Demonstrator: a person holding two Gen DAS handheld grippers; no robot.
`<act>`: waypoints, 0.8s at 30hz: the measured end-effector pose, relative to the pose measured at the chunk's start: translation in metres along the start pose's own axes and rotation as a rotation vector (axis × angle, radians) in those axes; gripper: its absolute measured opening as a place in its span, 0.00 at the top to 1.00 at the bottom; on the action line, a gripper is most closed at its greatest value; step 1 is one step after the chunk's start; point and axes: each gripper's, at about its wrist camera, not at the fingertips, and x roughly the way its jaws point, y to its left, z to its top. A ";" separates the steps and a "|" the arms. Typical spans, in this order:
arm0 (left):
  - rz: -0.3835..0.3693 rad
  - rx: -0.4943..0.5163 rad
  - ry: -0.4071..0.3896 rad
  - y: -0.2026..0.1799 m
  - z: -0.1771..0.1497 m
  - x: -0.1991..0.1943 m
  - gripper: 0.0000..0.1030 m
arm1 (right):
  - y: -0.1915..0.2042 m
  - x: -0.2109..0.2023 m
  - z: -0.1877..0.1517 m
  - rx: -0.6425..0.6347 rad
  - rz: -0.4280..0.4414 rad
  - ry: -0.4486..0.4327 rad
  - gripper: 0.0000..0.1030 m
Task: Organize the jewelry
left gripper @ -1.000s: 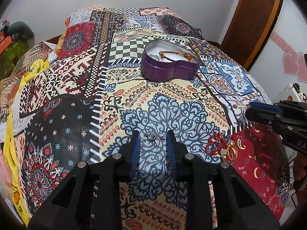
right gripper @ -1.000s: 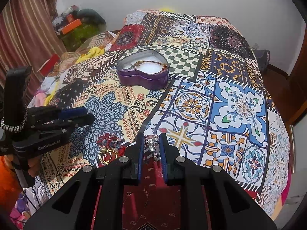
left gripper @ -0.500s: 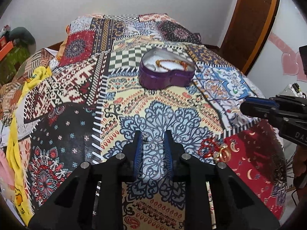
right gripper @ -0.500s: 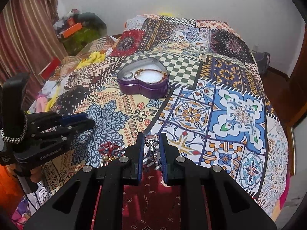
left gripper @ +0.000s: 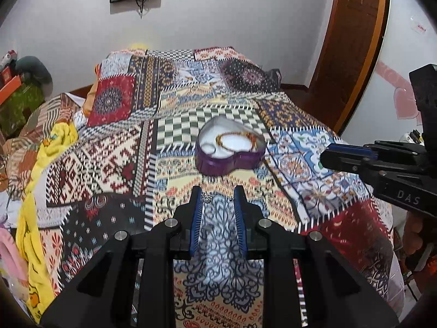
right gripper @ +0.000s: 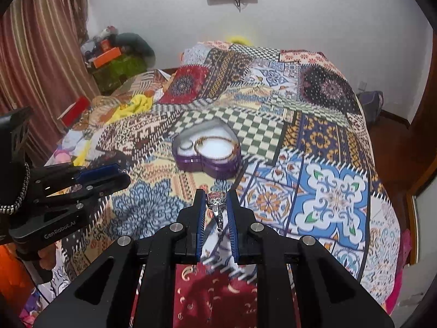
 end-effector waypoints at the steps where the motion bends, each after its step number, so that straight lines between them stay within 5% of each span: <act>1: 0.001 0.002 -0.005 0.000 0.003 0.000 0.78 | 0.001 0.000 0.003 -0.004 0.000 -0.006 0.87; 16: -0.005 0.026 -0.075 0.003 0.046 0.012 0.78 | 0.000 0.021 0.038 -0.035 0.001 -0.053 0.87; 24: -0.023 0.026 -0.055 0.002 0.041 0.022 0.78 | -0.015 0.030 0.036 -0.025 -0.004 -0.033 0.87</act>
